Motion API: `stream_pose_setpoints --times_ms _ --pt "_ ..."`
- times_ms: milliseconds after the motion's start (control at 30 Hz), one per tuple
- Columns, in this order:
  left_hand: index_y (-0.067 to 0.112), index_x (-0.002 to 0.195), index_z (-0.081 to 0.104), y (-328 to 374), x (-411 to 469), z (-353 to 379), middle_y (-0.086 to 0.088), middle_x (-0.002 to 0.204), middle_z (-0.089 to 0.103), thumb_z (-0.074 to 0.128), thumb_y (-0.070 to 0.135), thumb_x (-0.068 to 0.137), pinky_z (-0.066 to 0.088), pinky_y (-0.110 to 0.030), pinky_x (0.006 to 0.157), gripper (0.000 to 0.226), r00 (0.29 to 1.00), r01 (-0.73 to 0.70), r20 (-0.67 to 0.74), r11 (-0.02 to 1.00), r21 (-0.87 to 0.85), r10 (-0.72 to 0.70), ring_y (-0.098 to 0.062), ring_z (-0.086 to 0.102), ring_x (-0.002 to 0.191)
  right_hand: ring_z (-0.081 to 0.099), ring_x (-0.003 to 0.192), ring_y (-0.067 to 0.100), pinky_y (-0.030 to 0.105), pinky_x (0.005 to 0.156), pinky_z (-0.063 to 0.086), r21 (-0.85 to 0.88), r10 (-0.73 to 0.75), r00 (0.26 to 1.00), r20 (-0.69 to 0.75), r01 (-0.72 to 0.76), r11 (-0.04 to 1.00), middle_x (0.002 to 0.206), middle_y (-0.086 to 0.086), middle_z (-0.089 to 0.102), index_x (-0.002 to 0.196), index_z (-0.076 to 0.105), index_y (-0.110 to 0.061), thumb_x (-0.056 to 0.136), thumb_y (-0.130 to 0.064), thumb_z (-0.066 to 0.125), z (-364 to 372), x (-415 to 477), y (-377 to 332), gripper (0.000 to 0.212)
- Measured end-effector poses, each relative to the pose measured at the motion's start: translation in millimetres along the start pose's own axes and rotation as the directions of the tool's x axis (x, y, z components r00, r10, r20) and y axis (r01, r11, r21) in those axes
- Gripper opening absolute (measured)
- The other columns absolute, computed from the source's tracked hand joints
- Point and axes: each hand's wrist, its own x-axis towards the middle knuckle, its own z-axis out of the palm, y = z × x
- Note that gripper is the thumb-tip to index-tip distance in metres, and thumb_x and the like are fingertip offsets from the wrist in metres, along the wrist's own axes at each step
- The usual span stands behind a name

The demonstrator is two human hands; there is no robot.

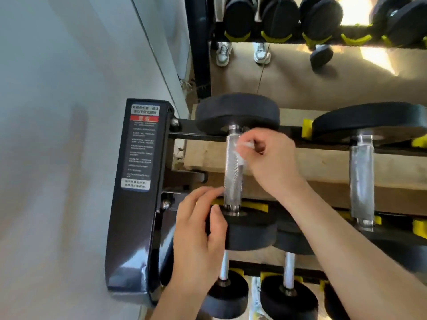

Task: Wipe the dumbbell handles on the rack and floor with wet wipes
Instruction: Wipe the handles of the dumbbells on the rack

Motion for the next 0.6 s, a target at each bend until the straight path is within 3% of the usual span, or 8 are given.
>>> stream_pose_setpoints --times_ms 133,167,233,300,400,433,533,600 --pt "0.037 0.117 0.056 11.2 -12.7 8.3 0.016 0.118 0.056 0.03 0.034 0.099 0.036 -0.012 0.098 0.033 0.995 0.01 -0.1 0.998 0.055 -0.004 -0.003 0.051 0.115 0.058 0.085 -0.001 0.016 0.075 0.047 -0.163 -0.032 0.933 0.358 0.096 0.982 0.095 -0.015 0.065 0.091 0.07 -0.029 0.09 -0.024 0.065 -0.9 -42.7 11.6 0.007" --pt "0.038 0.117 0.055 13.7 -14.4 10.1 0.017 0.117 0.056 0.029 0.035 0.098 0.037 -0.013 0.097 0.032 0.993 0.034 -0.115 0.998 0.051 -0.028 -0.003 0.051 0.114 0.057 0.086 0.001 0.013 0.075 0.045 -0.164 -0.06 0.924 0.378 0.131 0.978 0.098 -0.013 0.066 0.093 0.071 -0.028 0.09 -0.024 0.065 -1.0 -46.2 13.3 0.008" --pt "0.037 0.118 0.056 16.8 -15.5 12.7 0.016 0.117 0.057 0.03 0.039 0.097 0.038 -0.012 0.095 0.034 0.987 0.082 -0.143 0.996 0.023 -0.078 -0.003 0.052 0.113 0.054 0.084 0.001 0.006 0.072 0.039 -0.125 -0.148 0.956 0.255 0.184 0.975 0.1 -0.009 0.066 0.098 0.072 -0.026 0.09 -0.024 0.065 0.9 -35.4 12.0 0.011" --pt "0.032 0.12 0.058 17.1 -17.2 13.7 0.015 0.116 0.057 0.031 0.041 0.096 0.037 -0.01 0.093 0.037 0.983 0.094 -0.161 0.995 0.014 -0.091 -0.003 0.052 0.112 0.049 0.089 0.0 0.005 0.078 0.037 -0.126 -0.209 0.968 0.137 0.226 0.966 0.107 -0.008 0.062 0.107 0.071 -0.024 0.089 -0.022 0.065 3.4 -19.9 6.8 0.019" --pt "0.031 0.123 0.056 14.1 -18.1 12.8 0.015 0.116 0.057 0.031 0.041 0.097 0.037 -0.01 0.094 0.037 0.982 0.082 -0.173 0.997 0.014 -0.079 -0.003 0.052 0.113 0.039 0.105 -0.002 0.007 0.088 0.032 -0.203 -0.215 0.938 0.272 0.275 0.94 0.126 -0.01 0.045 0.13 0.056 -0.029 0.09 -0.019 0.064 4.2 -23.9 12.3 0.042" --pt "0.032 0.125 0.054 13.1 -18.3 13.3 0.017 0.116 0.056 0.031 0.042 0.097 0.038 -0.011 0.095 0.037 0.98 0.086 -0.178 0.996 -0.002 -0.085 -0.002 0.052 0.114 0.04 0.105 -0.002 0.004 0.084 0.031 -0.209 -0.217 0.939 0.269 0.276 0.938 0.125 -0.01 0.044 0.131 0.054 -0.03 0.089 -0.019 0.066 4.3 -26.8 15.6 0.044" --pt "0.033 0.13 0.049 11.7 -19.1 14.5 0.023 0.119 0.053 0.032 0.047 0.095 0.041 -0.015 0.096 0.041 0.978 0.093 -0.185 0.995 -0.038 -0.098 -0.001 0.051 0.116 0.051 0.095 0.002 0.006 0.075 0.04 -0.163 -0.227 0.971 0.081 0.237 0.958 0.111 -0.01 0.056 0.117 0.063 -0.023 0.087 -0.02 0.069 5.0 -23.1 18.3 0.031" --pt "0.036 0.127 0.047 10.4 -20.4 14.0 0.023 0.118 0.053 0.034 0.045 0.096 0.04 -0.014 0.095 0.035 0.981 0.058 -0.182 0.998 -0.021 -0.061 -0.001 0.051 0.116 0.055 0.095 0.005 0.011 0.08 0.044 -0.163 -0.262 0.956 0.134 0.282 0.945 0.107 -0.007 0.063 0.108 0.071 -0.02 0.088 -0.015 0.066 3.6 -23.0 20.6 0.021"
